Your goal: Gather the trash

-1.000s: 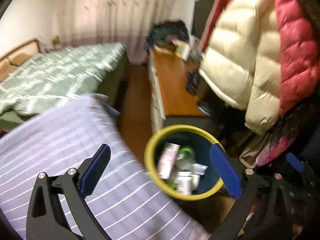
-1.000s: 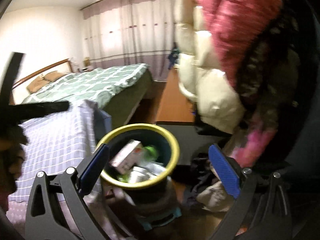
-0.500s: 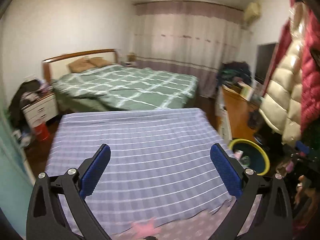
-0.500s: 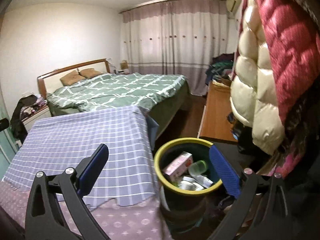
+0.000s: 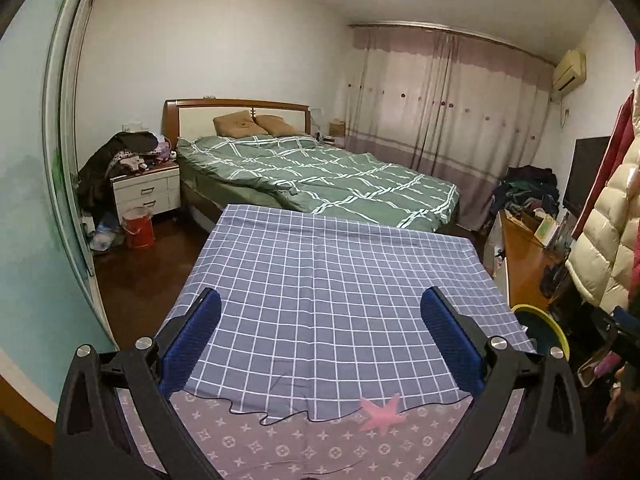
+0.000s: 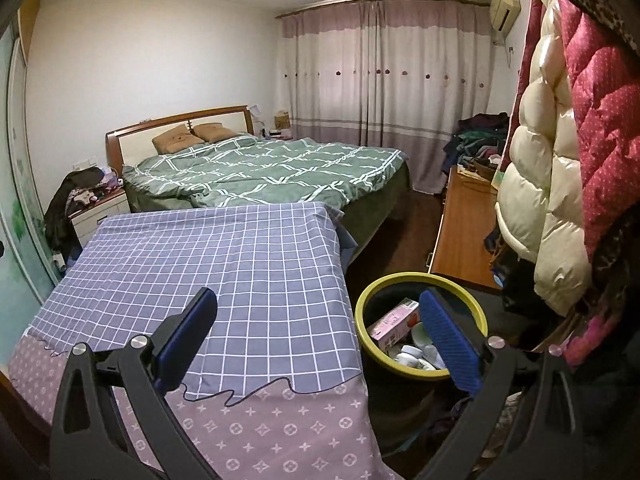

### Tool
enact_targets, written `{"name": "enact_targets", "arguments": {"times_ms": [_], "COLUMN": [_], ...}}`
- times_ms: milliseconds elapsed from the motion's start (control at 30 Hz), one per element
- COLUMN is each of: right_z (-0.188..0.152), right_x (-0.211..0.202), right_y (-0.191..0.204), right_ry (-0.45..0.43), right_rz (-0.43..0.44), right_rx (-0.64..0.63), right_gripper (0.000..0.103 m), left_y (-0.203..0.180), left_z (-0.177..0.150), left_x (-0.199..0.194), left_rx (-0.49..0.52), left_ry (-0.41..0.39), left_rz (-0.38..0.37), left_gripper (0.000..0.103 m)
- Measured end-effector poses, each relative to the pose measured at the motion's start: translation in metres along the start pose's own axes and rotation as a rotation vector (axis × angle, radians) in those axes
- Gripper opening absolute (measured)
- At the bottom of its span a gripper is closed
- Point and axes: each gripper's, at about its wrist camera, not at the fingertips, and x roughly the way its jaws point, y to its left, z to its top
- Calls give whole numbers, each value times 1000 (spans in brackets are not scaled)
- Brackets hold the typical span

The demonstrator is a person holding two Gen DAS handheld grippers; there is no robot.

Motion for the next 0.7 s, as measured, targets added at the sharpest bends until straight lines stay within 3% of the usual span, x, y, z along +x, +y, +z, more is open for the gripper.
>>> {"name": "enact_targets", "arguments": {"times_ms": [700], "right_z": [3], "right_x": [10], "right_y": [-4], "right_ry": [14], "right_rz": [4], "right_rx": [35], "right_gripper": [96], "left_y": [-35], "left_z": [-7], "left_x": [37], "left_rx": [36], "left_ry": [73], "left_rz": [-27], "left_gripper": [98]}}
